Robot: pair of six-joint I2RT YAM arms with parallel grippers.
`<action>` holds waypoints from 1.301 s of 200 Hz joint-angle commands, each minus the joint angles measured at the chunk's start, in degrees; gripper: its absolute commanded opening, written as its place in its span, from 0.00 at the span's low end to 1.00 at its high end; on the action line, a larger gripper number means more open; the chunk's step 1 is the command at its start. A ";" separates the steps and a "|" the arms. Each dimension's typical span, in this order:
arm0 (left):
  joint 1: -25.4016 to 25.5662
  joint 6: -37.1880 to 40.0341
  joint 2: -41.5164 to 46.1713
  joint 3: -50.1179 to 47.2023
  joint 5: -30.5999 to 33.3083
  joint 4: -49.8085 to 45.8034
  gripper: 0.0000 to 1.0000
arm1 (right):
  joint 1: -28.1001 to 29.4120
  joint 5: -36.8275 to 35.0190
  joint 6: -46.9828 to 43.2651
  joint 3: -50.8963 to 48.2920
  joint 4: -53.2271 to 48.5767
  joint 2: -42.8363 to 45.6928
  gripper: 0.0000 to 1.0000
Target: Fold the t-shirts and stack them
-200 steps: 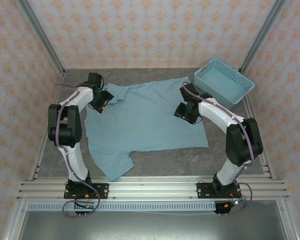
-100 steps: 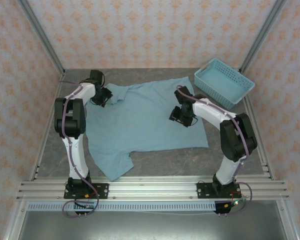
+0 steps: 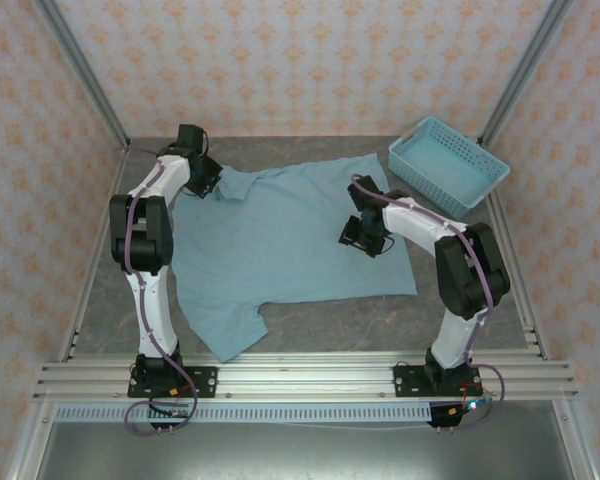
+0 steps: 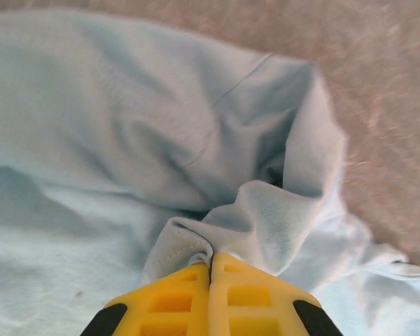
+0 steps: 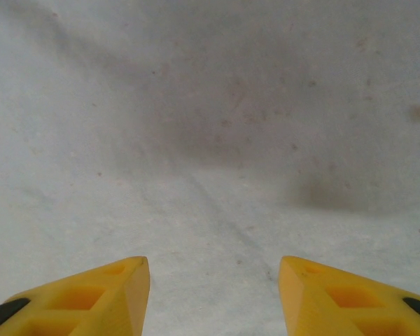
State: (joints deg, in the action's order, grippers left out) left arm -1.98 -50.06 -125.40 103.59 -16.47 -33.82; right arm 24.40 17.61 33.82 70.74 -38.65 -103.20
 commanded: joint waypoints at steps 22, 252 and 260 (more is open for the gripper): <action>-0.40 -4.08 -7.26 16.55 -1.71 -1.68 0.00 | 0.16 -0.27 0.87 -1.70 0.11 -0.89 0.51; -2.90 -0.83 -6.15 12.57 4.09 -10.31 0.35 | -3.08 0.35 -3.11 -2.54 -0.75 0.21 0.51; -3.31 0.12 -6.67 12.19 4.52 -10.65 0.32 | -3.29 -0.08 -3.75 -2.05 -1.13 -0.54 0.51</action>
State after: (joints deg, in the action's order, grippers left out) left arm -2.94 -53.36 -129.36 120.11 -12.88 -38.26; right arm 22.04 19.46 32.69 66.19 -38.13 -101.32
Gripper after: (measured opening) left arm 0.351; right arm 0.511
